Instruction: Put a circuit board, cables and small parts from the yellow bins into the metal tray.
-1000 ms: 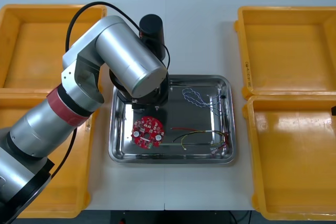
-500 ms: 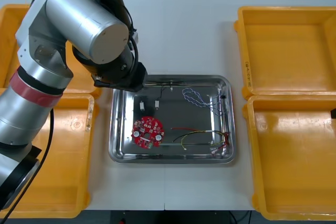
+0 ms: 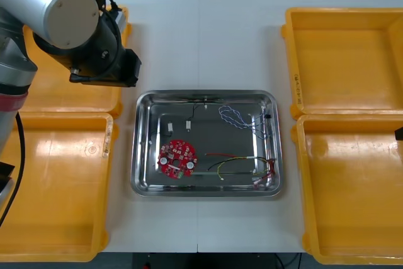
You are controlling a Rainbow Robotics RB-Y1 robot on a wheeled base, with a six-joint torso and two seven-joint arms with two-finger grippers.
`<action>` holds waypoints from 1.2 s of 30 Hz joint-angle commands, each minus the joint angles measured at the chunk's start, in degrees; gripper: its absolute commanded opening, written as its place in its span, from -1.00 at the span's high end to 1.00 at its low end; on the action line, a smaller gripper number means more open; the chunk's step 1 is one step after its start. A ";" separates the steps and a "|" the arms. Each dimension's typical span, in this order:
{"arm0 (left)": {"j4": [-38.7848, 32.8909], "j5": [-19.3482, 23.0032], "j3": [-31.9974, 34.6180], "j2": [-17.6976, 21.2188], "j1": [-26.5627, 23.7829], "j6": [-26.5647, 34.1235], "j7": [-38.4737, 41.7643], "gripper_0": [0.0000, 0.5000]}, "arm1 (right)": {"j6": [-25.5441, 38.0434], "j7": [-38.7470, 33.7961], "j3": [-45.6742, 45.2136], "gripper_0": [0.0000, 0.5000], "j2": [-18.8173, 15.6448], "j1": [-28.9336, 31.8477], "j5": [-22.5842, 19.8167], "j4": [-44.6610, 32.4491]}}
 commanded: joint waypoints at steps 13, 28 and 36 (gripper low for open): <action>-5.85 3.65 10.37 10.11 7.16 0.44 -7.72 -1.00 | -0.68 4.25 -2.64 -1.00 -0.85 0.56 1.47 -1.85; -7.17 5.50 19.43 13.98 15.87 0.44 -15.98 -1.00 | -0.42 3.90 -2.90 -1.00 -0.77 0.56 1.29 -1.85; -8.84 5.67 23.21 14.77 20.08 0.44 -18.61 -1.00 | -0.42 3.90 -2.90 -1.00 -0.77 0.56 1.29 -1.85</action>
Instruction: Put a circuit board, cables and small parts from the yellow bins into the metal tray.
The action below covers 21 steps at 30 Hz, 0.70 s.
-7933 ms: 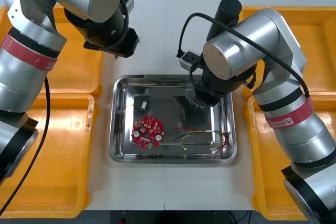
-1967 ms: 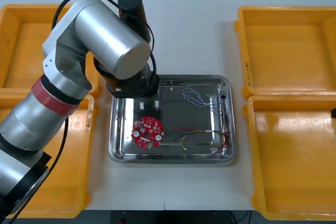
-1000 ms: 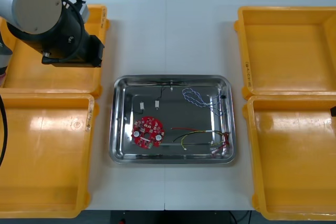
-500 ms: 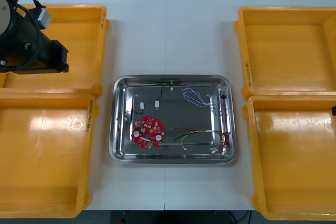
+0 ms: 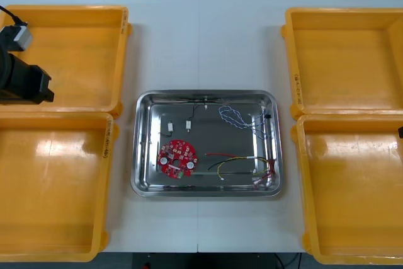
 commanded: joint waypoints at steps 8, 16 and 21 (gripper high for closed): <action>-3.97 1.39 4.30 4.32 7.15 0.38 -6.87 -1.00 | -0.24 0.46 -2.17 -1.00 -0.77 0.51 0.30 -1.56; -4.41 2.45 6.76 5.20 11.28 0.38 -8.45 -1.00 | -0.24 0.46 -2.17 -1.00 -0.77 0.51 0.30 -1.56; -4.41 3.06 7.82 5.82 13.39 0.38 -9.77 -1.00 | -0.24 0.46 -2.17 -1.00 -0.77 0.51 0.30 -1.56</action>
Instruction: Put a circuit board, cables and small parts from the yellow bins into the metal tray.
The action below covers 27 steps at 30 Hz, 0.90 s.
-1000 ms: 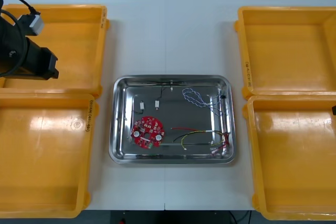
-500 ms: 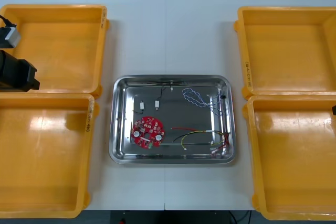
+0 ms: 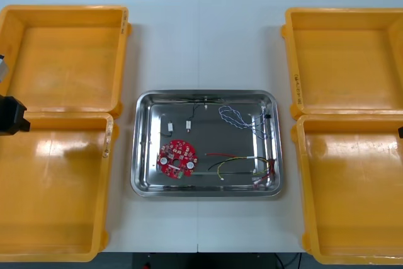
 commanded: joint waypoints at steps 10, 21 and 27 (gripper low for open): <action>-1.76 1.98 3.13 4.05 5.07 -2.48 -8.45 -1.00 | -0.25 0.46 -2.15 -1.00 -0.77 0.49 0.30 -1.50; -1.85 2.42 3.57 4.58 6.74 -8.90 -9.07 -1.00 | -0.25 0.46 -2.15 -1.00 -0.77 0.49 0.30 -1.50; -1.85 2.42 3.57 4.84 8.06 -12.77 -9.33 -1.00 | -0.25 0.46 -2.15 -1.00 -0.77 0.49 0.30 -1.50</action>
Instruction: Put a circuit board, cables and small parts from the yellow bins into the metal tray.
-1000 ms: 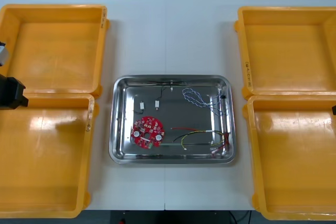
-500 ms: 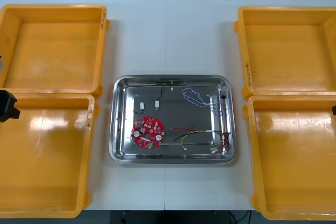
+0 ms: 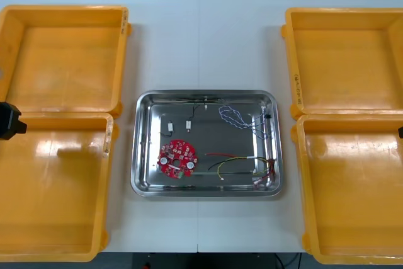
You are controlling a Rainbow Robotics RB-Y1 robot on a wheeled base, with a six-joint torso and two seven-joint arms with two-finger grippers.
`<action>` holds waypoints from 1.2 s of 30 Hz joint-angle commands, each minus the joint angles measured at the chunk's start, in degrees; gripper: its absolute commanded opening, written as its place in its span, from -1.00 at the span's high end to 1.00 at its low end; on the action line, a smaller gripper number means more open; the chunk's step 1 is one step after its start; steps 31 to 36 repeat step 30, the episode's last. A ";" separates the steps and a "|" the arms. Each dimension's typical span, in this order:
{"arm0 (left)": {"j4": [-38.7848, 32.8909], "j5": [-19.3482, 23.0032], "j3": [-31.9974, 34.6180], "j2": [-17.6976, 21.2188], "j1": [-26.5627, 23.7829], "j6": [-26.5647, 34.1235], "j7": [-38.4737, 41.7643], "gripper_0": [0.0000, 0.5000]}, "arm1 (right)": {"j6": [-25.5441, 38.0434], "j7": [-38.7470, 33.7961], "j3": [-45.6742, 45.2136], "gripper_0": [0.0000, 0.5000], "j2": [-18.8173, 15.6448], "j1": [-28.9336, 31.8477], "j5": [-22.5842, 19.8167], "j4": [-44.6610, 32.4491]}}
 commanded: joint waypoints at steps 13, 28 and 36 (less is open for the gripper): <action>-1.73 2.29 1.85 3.22 2.77 -6.38 -6.02 -1.00 | -0.25 0.46 -2.15 -1.00 -0.77 0.48 0.30 -1.48; -1.73 2.55 1.76 3.22 2.94 -6.03 -6.38 -1.00 | -0.25 0.46 -2.15 -1.00 -0.77 0.48 0.30 -1.48; -1.73 2.55 1.76 3.22 2.94 -6.03 -6.38 -1.00 | -0.25 0.46 -2.15 -1.00 -0.77 0.48 0.30 -1.48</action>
